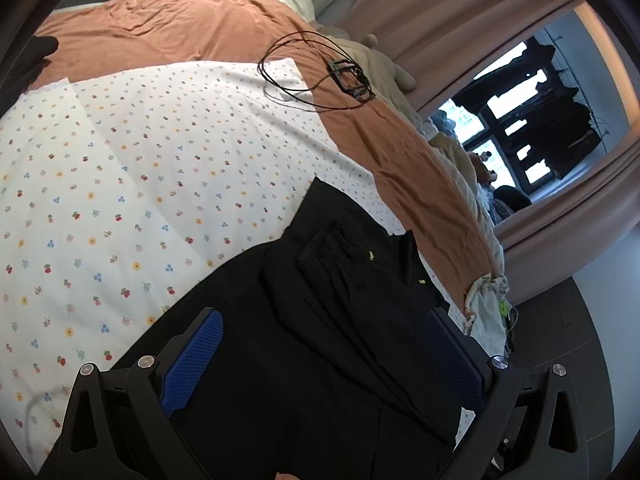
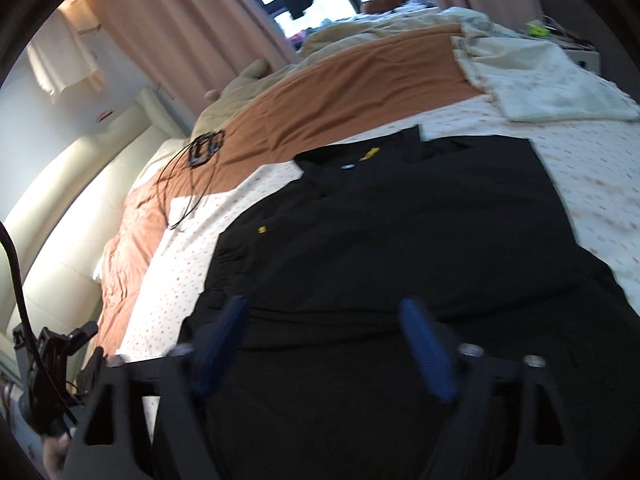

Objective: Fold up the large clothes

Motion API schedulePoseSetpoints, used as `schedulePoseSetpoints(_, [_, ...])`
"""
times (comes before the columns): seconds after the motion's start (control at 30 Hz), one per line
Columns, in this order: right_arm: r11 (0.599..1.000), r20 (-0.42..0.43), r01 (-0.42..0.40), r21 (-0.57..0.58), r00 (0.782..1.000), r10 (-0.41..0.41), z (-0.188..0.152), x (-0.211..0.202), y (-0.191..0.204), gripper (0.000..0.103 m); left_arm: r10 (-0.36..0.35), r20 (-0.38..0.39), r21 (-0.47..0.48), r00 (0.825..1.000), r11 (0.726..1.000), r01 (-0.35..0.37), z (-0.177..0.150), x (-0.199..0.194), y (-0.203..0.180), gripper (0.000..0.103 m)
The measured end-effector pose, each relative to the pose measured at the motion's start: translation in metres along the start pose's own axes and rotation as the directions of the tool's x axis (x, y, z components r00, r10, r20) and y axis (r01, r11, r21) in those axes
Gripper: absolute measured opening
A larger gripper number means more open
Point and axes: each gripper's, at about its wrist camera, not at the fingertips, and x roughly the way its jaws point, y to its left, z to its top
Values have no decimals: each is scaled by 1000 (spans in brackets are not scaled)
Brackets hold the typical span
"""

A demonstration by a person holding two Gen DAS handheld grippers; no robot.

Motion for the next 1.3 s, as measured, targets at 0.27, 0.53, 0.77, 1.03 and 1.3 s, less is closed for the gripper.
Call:
schedulePoseSetpoints(0.27, [990,29,48,132,998,-52,-34,-79,-74,103,-13,-39,148,999,989,18,-40,-48,-22,101])
schedulePoseSetpoints(0.53, [983,74,75,169,993,-88,-64,-147,-100,103,-37,-34,264,999,963,44,-62,-108,-37,103])
schedulePoseSetpoints(0.77, [977,107,86,195,988,-109,-93,-198,-120,103,-52,-29,355,998,933,58,-88,-158,-41,103])
schedulePoseSetpoints(1.03, [972,115,96,215,986,-123,-130,-247,-146,103,-12,-33,386,999,922,23,-110,-206,-7,103])
schedulePoseSetpoints(1.3, [974,110,75,212,989,-100,-161,-282,-155,103,5,-40,393,999,919,11,-129,-250,36,103])
